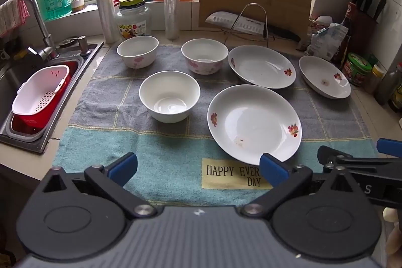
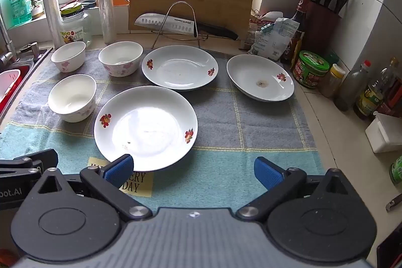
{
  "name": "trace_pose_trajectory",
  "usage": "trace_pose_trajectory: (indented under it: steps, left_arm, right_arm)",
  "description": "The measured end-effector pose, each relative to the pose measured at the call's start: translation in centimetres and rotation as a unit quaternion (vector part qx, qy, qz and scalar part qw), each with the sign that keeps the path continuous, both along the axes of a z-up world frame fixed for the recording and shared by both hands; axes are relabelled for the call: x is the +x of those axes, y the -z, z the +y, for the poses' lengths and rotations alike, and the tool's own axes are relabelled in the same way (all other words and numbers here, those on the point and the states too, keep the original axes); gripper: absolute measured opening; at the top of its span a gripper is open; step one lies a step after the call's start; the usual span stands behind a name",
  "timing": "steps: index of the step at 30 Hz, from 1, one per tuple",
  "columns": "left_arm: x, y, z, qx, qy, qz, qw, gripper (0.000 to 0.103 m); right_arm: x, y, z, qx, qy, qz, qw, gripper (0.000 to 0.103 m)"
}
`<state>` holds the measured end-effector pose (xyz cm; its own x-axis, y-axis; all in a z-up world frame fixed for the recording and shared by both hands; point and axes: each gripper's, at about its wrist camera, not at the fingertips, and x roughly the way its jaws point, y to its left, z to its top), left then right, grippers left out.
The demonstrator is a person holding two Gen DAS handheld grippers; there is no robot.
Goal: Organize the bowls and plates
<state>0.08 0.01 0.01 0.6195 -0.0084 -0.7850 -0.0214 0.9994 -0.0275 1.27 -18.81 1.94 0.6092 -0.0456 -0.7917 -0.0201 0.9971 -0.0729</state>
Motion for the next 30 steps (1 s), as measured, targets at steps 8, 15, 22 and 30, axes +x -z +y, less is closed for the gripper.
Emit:
trace_pose_trajectory:
  steps: [8, 15, 22, 30]
  left_arm:
    - [-0.3, -0.1, -0.18, 0.001, 0.0, -0.006, 1.0, 0.102]
    - [-0.34, -0.1, -0.04, -0.001, 0.0, -0.007, 1.0, 0.102]
    - [-0.3, -0.24, -0.05, 0.0, 0.0, -0.008, 1.0, 0.102]
    - [-0.32, -0.38, -0.04, 0.004, -0.002, -0.011, 0.9999, 0.102]
  right_arm:
    - [-0.09, -0.12, -0.06, -0.007, 0.0, 0.002, 1.0, 0.103]
    - [-0.19, -0.18, -0.14, -0.008, 0.0, 0.0, 1.0, 0.103]
    - [-0.17, -0.16, -0.11, -0.008, 0.001, -0.001, 1.0, 0.103]
    - [-0.29, -0.59, -0.2, -0.008, 0.001, -0.003, 1.0, 0.103]
